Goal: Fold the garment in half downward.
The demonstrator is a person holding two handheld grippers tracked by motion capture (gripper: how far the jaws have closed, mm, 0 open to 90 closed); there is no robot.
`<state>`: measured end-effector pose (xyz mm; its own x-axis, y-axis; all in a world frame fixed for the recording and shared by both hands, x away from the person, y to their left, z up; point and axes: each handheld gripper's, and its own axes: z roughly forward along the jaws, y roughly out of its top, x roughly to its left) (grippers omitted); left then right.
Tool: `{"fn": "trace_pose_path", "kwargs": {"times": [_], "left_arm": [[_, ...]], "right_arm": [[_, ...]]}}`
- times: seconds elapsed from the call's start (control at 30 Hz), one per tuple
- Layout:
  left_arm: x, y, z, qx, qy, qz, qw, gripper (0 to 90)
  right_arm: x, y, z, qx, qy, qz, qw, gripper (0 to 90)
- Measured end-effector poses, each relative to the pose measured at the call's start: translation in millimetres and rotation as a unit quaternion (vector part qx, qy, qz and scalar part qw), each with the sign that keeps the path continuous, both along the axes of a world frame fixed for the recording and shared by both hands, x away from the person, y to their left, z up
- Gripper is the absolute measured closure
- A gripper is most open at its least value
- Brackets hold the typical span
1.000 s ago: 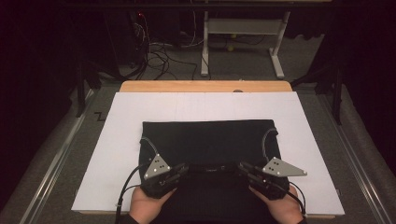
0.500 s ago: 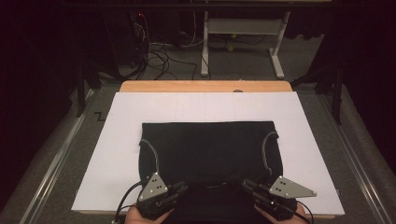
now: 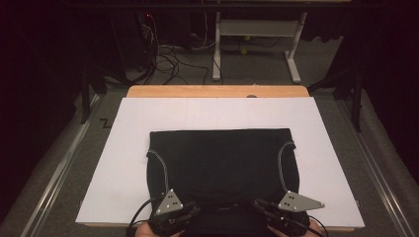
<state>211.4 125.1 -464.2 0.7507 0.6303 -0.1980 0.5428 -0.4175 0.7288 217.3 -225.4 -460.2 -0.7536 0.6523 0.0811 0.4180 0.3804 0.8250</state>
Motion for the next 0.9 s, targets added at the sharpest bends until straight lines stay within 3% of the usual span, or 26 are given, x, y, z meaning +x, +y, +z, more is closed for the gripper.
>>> {"fn": "trace_pose_path", "kwargs": {"times": [0.2,0.37,0.67,0.9], "left_arm": [[1.4,4.7,4.4,-0.017,-0.012,0.005,0.9998,50.3],[1.7,9.5,9.0,-0.028,-0.026,0.015,0.9992,47.3],[6.2,17.3,11.6,-0.034,-0.038,0.027,0.9983,41.4],[17.9,32.7,14.8,-0.026,-0.064,0.048,0.9965,35.1]], "right_arm": [[1.2,-1.8,2.5,0.021,-0.001,-0.003,0.9998,62.8],[0.3,-2.2,5.8,0.030,-0.012,-0.007,0.9994,56.2],[2.9,-5.8,7.9,0.039,-0.025,-0.025,0.9986,44.9],[7.0,-4.3,7.2,0.052,-0.028,-0.041,0.9974,31.0]]}}
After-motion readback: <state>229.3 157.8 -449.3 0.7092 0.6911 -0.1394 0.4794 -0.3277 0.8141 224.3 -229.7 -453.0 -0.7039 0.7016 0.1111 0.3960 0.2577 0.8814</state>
